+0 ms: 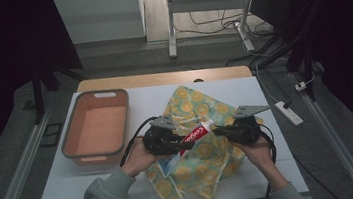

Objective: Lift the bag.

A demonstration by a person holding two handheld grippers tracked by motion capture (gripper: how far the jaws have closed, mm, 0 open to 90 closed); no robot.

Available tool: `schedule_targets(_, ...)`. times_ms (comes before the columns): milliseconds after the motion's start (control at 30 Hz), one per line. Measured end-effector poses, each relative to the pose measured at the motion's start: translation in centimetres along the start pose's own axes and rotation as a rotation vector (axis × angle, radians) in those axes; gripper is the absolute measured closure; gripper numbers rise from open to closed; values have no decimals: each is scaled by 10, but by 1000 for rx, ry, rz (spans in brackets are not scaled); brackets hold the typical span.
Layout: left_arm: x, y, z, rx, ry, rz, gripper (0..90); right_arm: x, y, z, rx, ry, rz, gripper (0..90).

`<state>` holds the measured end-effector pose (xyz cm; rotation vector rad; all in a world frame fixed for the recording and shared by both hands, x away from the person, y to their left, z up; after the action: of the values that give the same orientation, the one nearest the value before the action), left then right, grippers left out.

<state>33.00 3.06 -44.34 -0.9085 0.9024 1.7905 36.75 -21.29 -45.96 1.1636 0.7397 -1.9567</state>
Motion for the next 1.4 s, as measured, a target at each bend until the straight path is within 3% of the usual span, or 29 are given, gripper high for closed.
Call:
schedule_targets(233, 13, 3, -11, -4, -100, -40, 755, -2, 0, 3, -4, 24, -14, 893)
schedule_targets(367, 22, 4, -12, -38, -162, -59, 755, -4, -1, 5, -2, 36, -17, 893)
schedule_targets(633, 33, 1, -20, -99, -276, -55, 754, -10, -7, 6, -6, 78, -7, 894)
schedule_targets(700, 32, 1, -26, -113, -281, -43, 753, -12, -10, 7, -15, 89, -7, 894)
schedule_targets(800, 27, 1, -37, -146, -297, -63, 753, -16, -17, 6, -23, 100, 10, 894)
schedule_targets(1033, 15, 0, -64, -171, -310, -71, 752, -23, -30, 6, -57, 125, 25, 894)
schedule_targets(1400, 16, -15, -97, -246, -242, -25, 750, -20, -27, 4, -55, 121, 9, 894)
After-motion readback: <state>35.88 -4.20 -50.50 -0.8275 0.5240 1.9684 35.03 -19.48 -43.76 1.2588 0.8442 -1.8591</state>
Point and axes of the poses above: each handheld gripper's, and its own axes: z roughly backward along the jaws, x roughly out of its underside, y roughly to its right, the point moved 3 cm from there along -z, roughly forward along the jaws, and after that the axes turned 8 degrees about y, right-handed, at the moved point
